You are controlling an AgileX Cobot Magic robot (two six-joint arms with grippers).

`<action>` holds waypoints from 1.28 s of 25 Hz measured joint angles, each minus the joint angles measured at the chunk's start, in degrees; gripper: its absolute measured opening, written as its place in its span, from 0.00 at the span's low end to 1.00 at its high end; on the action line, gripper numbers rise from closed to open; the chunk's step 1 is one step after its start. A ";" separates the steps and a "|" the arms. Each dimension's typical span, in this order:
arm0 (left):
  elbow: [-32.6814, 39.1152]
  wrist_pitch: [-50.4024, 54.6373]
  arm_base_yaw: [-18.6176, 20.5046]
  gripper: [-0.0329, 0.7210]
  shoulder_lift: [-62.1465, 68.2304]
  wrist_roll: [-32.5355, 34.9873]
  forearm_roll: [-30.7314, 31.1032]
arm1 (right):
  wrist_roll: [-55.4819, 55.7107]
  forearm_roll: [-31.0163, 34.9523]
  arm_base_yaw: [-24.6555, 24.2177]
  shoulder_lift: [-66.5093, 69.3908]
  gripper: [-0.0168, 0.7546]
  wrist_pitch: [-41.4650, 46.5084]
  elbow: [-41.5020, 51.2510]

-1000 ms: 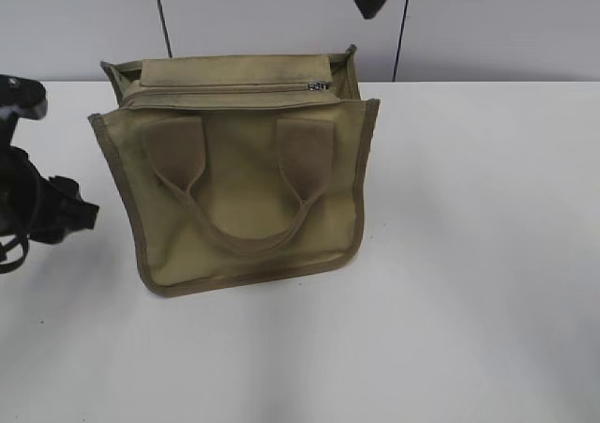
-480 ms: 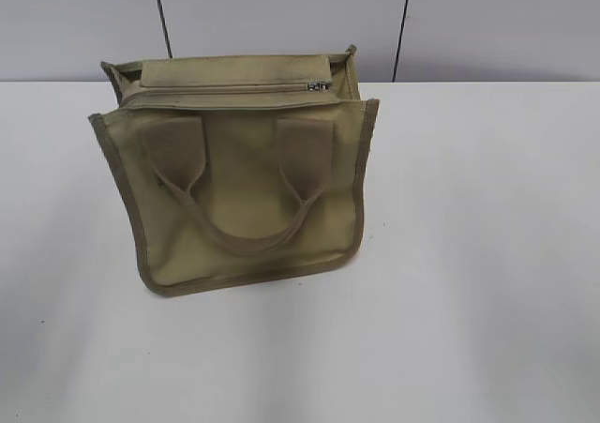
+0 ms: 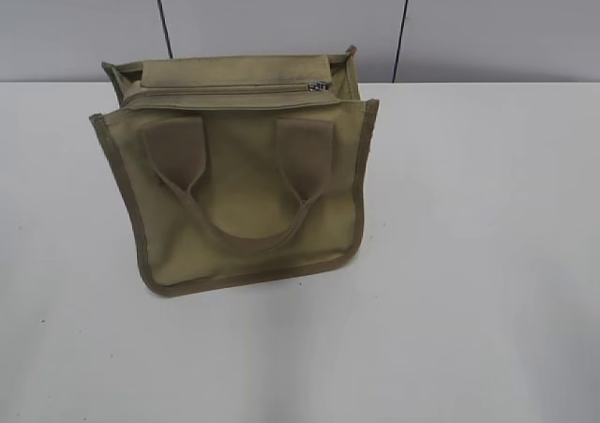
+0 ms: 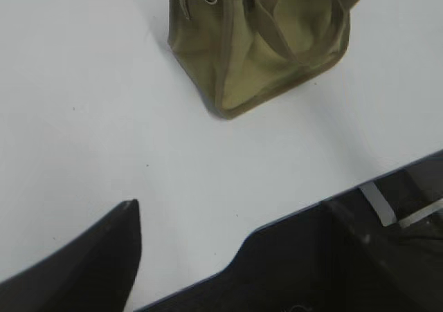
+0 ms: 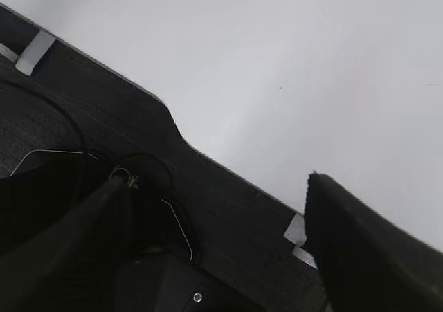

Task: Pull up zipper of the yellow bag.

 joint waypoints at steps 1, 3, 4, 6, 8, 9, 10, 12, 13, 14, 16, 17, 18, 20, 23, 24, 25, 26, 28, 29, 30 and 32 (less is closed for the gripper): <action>0.83 0.20 0.00 0.82 -1.57 0.55 -0.68 | -0.06 0.12 0.00 -1.99 0.80 -0.18 1.34; 2.53 -0.35 0.00 0.82 -3.57 1.85 -1.69 | -0.17 0.17 0.00 -4.48 0.80 -0.31 2.14; 3.22 -0.75 0.00 0.81 -4.18 2.36 -1.92 | -0.23 0.12 0.00 -5.36 0.80 -0.51 2.19; 4.02 -2.61 0.00 0.79 -4.49 4.17 -2.26 | -0.35 -0.43 0.00 -6.10 0.80 -0.76 2.19; 5.02 -4.17 0.00 0.78 -4.37 4.91 -2.68 | -0.46 -1.03 0.00 -6.25 0.79 -1.48 2.21; 5.22 -4.38 0.00 0.78 -4.24 5.11 -2.75 | -0.64 -1.08 0.00 -6.30 0.80 -2.10 2.40; 5.29 -4.70 0.00 0.78 -3.90 5.24 -2.87 | -0.83 -1.07 0.00 -6.30 0.80 -3.03 2.71; 5.36 -4.95 0.00 0.78 -3.30 5.44 -2.88 | -1.02 -1.07 0.00 -6.30 0.79 -5.12 3.87; 5.36 -5.00 0.00 0.78 -3.11 5.50 -2.93 | -1.13 -1.07 0.00 -6.30 0.79 -5.53 4.31; 5.36 -5.00 0.00 0.78 -3.11 5.52 -2.93 | -1.19 -1.07 0.00 -6.30 0.79 -5.78 4.58; 5.36 -5.00 0.00 0.78 -3.11 5.52 -2.93 | -1.24 -1.07 0.00 -6.30 0.79 -6.15 4.66; 5.36 -5.00 0.00 0.78 -3.11 5.52 -2.93 | -1.24 -1.07 0.00 -6.30 0.79 -6.31 4.66; 5.36 -5.06 0.00 0.78 -3.11 5.52 -2.93 | -1.24 -1.07 0.00 -6.30 0.79 -6.48 4.66; 5.36 -5.06 0.00 0.78 -3.11 5.57 -2.93 | -1.24 -1.07 0.00 -6.30 0.79 -6.55 4.66; 5.36 -5.06 -0.07 0.78 -2.99 5.57 -2.93 | -1.26 -1.07 0.00 -6.30 0.79 -6.60 4.70; 5.36 -5.06 -0.07 0.78 -2.99 5.57 -2.93 | -1.26 -1.07 0.00 -6.39 0.79 -6.60 4.70; 5.36 -5.06 0.30 0.78 -3.13 5.57 -2.99 | -1.32 -1.07 -0.05 -6.67 0.79 -6.60 4.70; 5.36 -5.11 1.14 0.78 -3.39 5.57 -2.99 | -1.33 -0.95 -0.38 -7.03 0.79 -6.67 4.70; 5.36 -5.11 3.99 0.78 -4.33 5.57 -2.99 | -1.38 -0.88 -2.97 -8.36 0.79 -6.67 4.70; 5.36 -5.16 6.07 0.78 -5.17 5.57 -2.99 | -1.38 -0.88 -4.92 -9.26 0.79 -6.68 4.70; 5.36 -5.16 8.39 0.78 -5.94 5.57 -2.99 | -1.43 -0.88 -7.82 -10.09 0.79 -6.68 4.70; 5.36 -5.16 12.93 0.78 -7.91 5.57 -2.99 | -1.43 -0.88 -14.42 -12.25 0.79 -6.74 4.70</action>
